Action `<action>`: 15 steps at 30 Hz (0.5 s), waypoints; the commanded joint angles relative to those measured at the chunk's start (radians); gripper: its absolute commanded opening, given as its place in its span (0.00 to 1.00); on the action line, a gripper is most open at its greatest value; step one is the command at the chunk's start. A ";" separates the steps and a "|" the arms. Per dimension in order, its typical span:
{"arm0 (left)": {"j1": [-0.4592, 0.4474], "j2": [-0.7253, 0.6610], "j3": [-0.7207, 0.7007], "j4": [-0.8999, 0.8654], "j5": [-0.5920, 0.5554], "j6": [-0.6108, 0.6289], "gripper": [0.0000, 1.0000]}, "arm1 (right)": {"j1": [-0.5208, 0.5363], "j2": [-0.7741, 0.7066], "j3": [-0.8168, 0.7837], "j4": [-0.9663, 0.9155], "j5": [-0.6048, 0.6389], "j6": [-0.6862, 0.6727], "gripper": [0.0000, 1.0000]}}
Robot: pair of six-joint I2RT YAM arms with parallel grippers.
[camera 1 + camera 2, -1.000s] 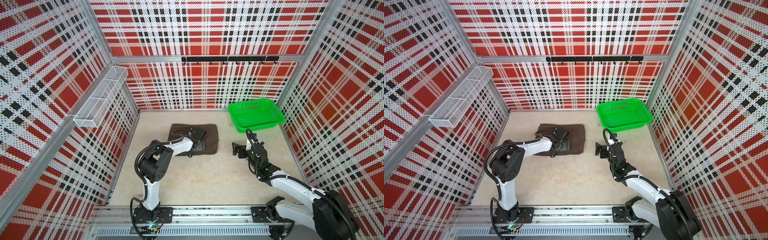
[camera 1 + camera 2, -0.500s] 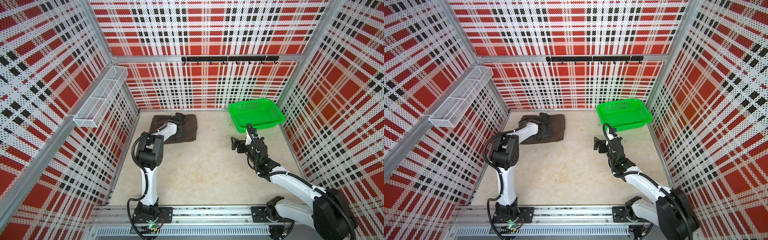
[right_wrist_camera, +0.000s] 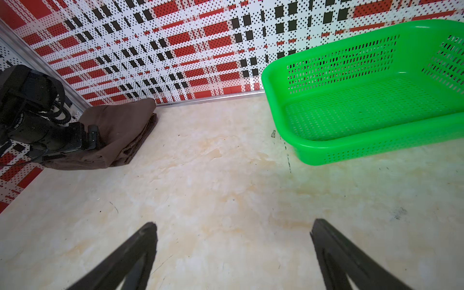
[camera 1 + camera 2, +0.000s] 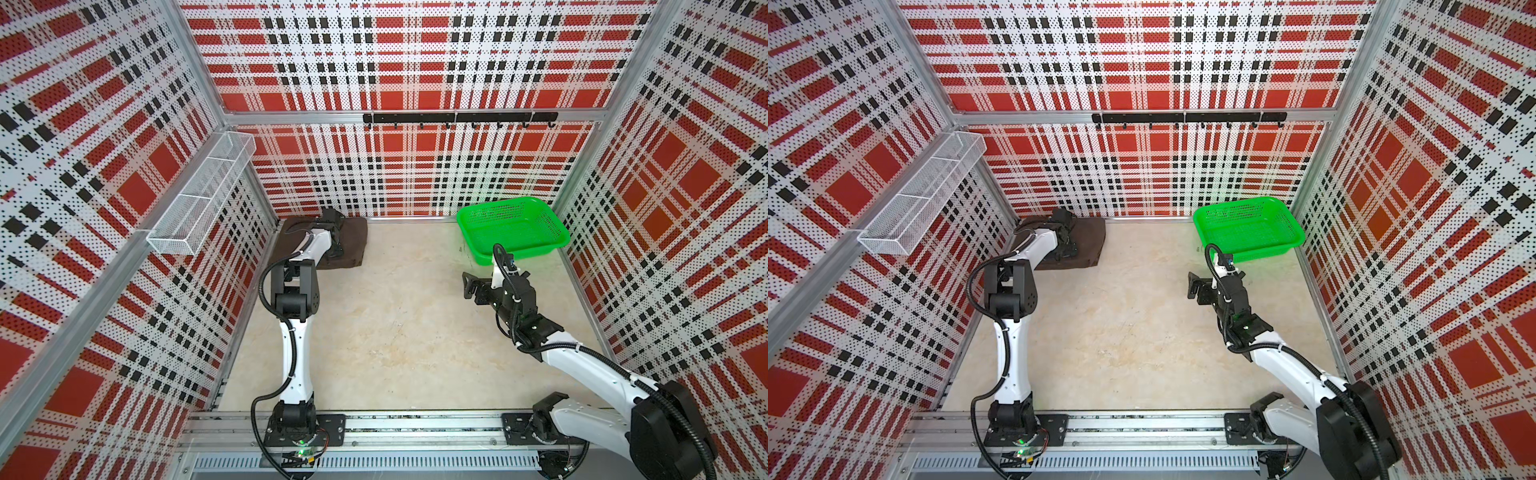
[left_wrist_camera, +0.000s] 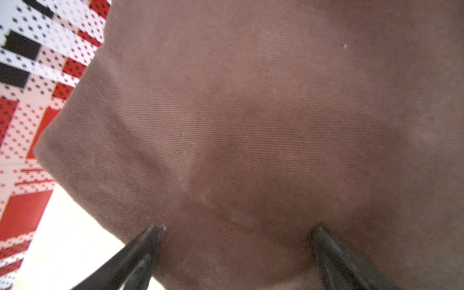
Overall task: Fold and stack the trousers
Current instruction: Move the trousers to the top-left of the table.
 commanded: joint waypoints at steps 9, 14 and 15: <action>-0.003 -0.047 0.114 -0.060 0.052 0.018 0.98 | 0.009 -0.042 0.038 -0.033 0.071 -0.059 1.00; -0.064 -0.314 -0.030 0.051 0.015 0.038 0.98 | 0.007 -0.045 0.026 0.021 0.147 -0.160 1.00; -0.078 -0.376 -0.080 0.090 0.009 0.043 0.98 | 0.006 -0.044 0.020 0.036 0.165 -0.175 1.00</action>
